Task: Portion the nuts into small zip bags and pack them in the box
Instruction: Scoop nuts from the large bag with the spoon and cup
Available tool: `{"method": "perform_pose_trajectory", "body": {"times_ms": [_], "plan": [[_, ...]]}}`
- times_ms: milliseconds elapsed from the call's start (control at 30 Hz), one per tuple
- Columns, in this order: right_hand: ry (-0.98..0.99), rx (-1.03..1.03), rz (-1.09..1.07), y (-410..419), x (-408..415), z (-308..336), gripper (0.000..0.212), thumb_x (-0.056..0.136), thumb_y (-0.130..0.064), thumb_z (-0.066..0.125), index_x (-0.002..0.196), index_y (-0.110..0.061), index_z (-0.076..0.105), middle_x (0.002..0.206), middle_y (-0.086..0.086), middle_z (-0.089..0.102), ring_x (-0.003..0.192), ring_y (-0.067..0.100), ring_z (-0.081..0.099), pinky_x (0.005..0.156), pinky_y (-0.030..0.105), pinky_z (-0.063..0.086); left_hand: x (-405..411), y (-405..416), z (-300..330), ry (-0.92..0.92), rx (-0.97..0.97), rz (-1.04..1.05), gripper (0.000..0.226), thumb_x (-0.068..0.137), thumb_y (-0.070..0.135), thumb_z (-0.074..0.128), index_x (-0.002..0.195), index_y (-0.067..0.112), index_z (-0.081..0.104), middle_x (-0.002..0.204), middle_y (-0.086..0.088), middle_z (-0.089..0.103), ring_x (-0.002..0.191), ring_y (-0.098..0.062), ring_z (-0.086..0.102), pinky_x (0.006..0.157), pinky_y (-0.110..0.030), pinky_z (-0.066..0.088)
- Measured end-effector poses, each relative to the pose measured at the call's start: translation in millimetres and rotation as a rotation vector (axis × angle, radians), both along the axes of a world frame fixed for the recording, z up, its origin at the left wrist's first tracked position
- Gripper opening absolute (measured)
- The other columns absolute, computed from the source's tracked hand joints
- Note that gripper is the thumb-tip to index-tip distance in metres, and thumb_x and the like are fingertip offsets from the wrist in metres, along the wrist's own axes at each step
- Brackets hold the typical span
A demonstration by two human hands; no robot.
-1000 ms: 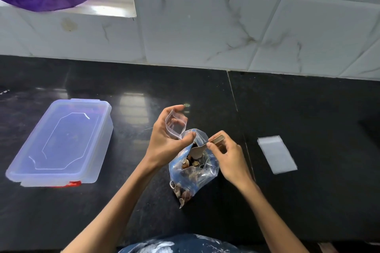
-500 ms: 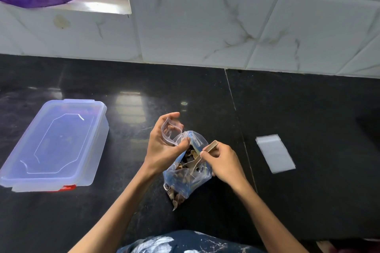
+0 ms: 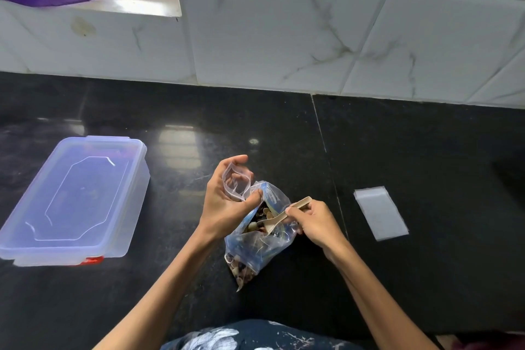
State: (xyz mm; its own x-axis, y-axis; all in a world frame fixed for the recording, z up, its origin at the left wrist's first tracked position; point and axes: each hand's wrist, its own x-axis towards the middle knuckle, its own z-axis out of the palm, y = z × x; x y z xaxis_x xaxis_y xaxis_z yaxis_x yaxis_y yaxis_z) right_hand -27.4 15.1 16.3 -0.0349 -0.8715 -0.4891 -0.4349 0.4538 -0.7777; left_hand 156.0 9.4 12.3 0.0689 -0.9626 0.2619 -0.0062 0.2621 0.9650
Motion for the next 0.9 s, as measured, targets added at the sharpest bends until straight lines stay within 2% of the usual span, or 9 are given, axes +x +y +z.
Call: {"method": "perform_pose_trajectory", "body": {"times_ms": [100, 167, 300, 433, 533, 667, 733, 833, 900], "plan": [[0.021, -0.013, 0.011, -4.5, -5.7, 4.5, 0.004, 0.090, -0.024, 0.061, 0.093, -0.022, 0.061, 0.080, -0.006, 0.073, 0.082, 0.002, 0.065, 0.077, 0.025, 0.049, -1.1, 0.5, 0.7, -0.003, 0.003, 0.003, 0.056, 0.064, 0.027, 0.072, 0.116, 0.026, 0.052, 0.091, 0.000, 0.060, 0.086, -0.012, 0.062, 0.084, -0.019, 0.050], [-0.008, -0.004, 0.023, -5.0, -6.4, 7.9, 0.003, 0.090, -0.021, 0.061, 0.091, -0.023, 0.060, 0.083, -0.005, 0.072, 0.084, 0.004, 0.066, 0.076, 0.024, 0.050, -1.9, 0.3, 1.4, -0.006, 0.011, 0.006, 0.057, 0.063, 0.028, 0.072, 0.116, 0.026, 0.052, 0.092, 0.000, 0.060, 0.087, -0.013, 0.062, 0.084, -0.018, 0.050], [-0.045, 0.002, 0.034, -5.2, -7.0, 9.5, 0.005, 0.089, -0.017, 0.064, 0.092, -0.021, 0.062, 0.089, 0.002, 0.073, 0.089, 0.014, 0.070, 0.088, 0.038, 0.055, -2.3, 0.3, 2.0, -0.018, 0.019, 0.009, 0.057, 0.062, 0.030, 0.072, 0.116, 0.027, 0.051, 0.094, 0.000, 0.060, 0.090, -0.014, 0.063, 0.085, -0.017, 0.050], [-0.030, 0.006, 0.067, -9.2, -10.5, 11.0, 0.008, 0.088, -0.016, 0.064, 0.096, -0.017, 0.063, 0.092, 0.003, 0.073, 0.087, 0.012, 0.071, 0.088, 0.036, 0.056, -4.3, 0.5, 4.2, -0.021, 0.016, 0.009, 0.057, 0.062, 0.030, 0.071, 0.115, 0.029, 0.051, 0.094, 0.001, 0.060, 0.091, -0.013, 0.062, 0.084, -0.014, 0.049], [0.006, 0.011, 0.091, -16.2, -13.7, 16.5, 0.013, 0.088, -0.015, 0.065, 0.101, -0.014, 0.063, 0.094, 0.003, 0.073, 0.087, 0.010, 0.070, 0.086, 0.034, 0.057, -6.7, 0.0, 5.5, -0.011, 0.016, -0.001, 0.055, 0.064, 0.024, 0.072, 0.115, 0.027, 0.051, 0.094, 0.001, 0.059, 0.091, -0.013, 0.062, 0.081, -0.014, 0.049], [0.024, 0.025, 0.155, -28.6, -19.2, 27.2, 0.011, 0.088, -0.014, 0.065, 0.098, -0.014, 0.064, 0.091, 0.004, 0.074, 0.089, 0.012, 0.070, 0.089, 0.036, 0.055, -11.6, -0.6, 6.8, -0.012, 0.026, -0.030, 0.055, 0.067, 0.006, 0.072, 0.116, 0.021, 0.051, 0.091, -0.001, 0.059, 0.087, -0.009, 0.062, 0.083, -0.017, 0.051], [0.045, 0.019, 0.198, -32.6, -22.5, 33.0, 0.007, 0.087, -0.015, 0.066, 0.095, -0.016, 0.066, 0.084, 0.001, 0.075, 0.087, 0.009, 0.070, 0.090, 0.032, 0.051, -13.9, -1.2, 7.7, -0.027, 0.033, -0.041, 0.056, 0.068, 0.004, 0.071, 0.117, 0.020, 0.051, 0.092, -0.002, 0.060, 0.088, -0.011, 0.062, 0.085, -0.021, 0.052], [0.058, 0.006, 0.209, -33.8, -29.8, 47.2, 0.005, 0.088, -0.014, 0.064, 0.091, -0.015, 0.068, 0.076, -0.004, 0.074, 0.077, -0.001, 0.068, 0.076, 0.016, 0.042, -16.3, -1.5, 9.9, -0.038, 0.036, -0.054, 0.057, 0.068, 0.004, 0.071, 0.118, 0.020, 0.051, 0.093, -0.004, 0.060, 0.090, -0.014, 0.062, 0.088, -0.023, 0.052], [0.029, -0.018, 0.195, -34.7, -36.4, 56.7, 0.006, 0.088, -0.012, 0.063, 0.087, -0.013, 0.069, 0.073, -0.002, 0.074, 0.074, -0.001, 0.068, 0.078, 0.013, 0.040, -18.0, -1.0, 12.7, -0.041, 0.041, -0.060, 0.057, 0.067, 0.005, 0.071, 0.119, 0.020, 0.051, 0.093, -0.003, 0.060, 0.091, -0.015, 0.062, 0.089, -0.025, 0.052]]}}
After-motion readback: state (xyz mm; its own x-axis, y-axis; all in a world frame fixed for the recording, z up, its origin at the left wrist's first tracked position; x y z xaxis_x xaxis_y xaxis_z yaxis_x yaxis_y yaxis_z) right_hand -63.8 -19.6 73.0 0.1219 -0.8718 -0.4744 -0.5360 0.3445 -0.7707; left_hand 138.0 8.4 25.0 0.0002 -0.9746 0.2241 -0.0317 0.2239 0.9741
